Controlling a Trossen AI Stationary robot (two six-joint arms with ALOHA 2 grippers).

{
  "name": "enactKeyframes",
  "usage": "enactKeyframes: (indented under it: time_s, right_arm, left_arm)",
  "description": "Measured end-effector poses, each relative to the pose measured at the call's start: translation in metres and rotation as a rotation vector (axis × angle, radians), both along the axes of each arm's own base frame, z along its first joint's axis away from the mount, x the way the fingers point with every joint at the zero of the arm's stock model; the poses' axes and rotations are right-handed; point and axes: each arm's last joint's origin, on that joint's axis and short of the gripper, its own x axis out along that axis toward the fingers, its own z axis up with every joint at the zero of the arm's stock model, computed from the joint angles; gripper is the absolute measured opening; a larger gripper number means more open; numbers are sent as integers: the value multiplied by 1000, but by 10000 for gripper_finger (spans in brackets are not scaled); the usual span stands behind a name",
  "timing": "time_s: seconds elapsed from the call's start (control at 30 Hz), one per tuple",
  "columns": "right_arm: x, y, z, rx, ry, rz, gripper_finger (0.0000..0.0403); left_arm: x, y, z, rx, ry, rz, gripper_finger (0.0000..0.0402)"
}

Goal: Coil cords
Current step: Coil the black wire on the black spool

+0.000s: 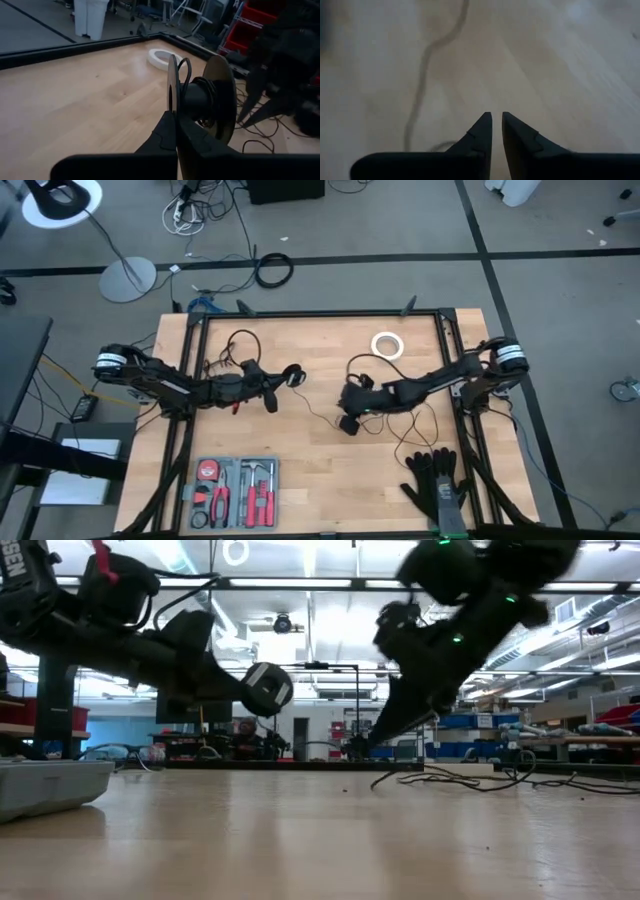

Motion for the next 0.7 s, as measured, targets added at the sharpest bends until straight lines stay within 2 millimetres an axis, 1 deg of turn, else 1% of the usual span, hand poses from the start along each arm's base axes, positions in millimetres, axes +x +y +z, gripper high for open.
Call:
enactKeyframes:
  time_s: [0.07, 0.17, 0.27, 0.33, 0.47, 0.53, 0.63, 0.7]
  right_arm:
    - [-9, -2, -6, 10, -159, -13, 41]
    - [-19, -8, -19, 36, -372, -107, 41]
    - [-17, -13, -30, 75, -474, -169, 43]
    - [-9, -14, -37, 76, -460, -161, 48]
    - [21, -14, -44, 46, -444, -58, 72]
    - [35, -15, -45, 7, -439, -17, 86]
    - [51, -18, -41, -18, -455, 13, 109]
    - [58, -20, -41, -16, -408, 33, 122]
  left_arm:
    - [-4, 0, -3, 3, 7, 15, 0]
    - [-10, 1, -6, 9, 0, 38, 0]
    - [-13, 1, -8, 16, 11, 56, 0]
    - [-13, 1, -9, 16, 12, 59, 0]
    - [-13, 1, -9, 16, 19, 59, 0]
    - [-14, 1, -10, 16, 22, 59, 0]
    - [-13, 1, -10, 12, 21, 53, 0]
    - [-13, 1, -10, 11, 26, 48, 0]
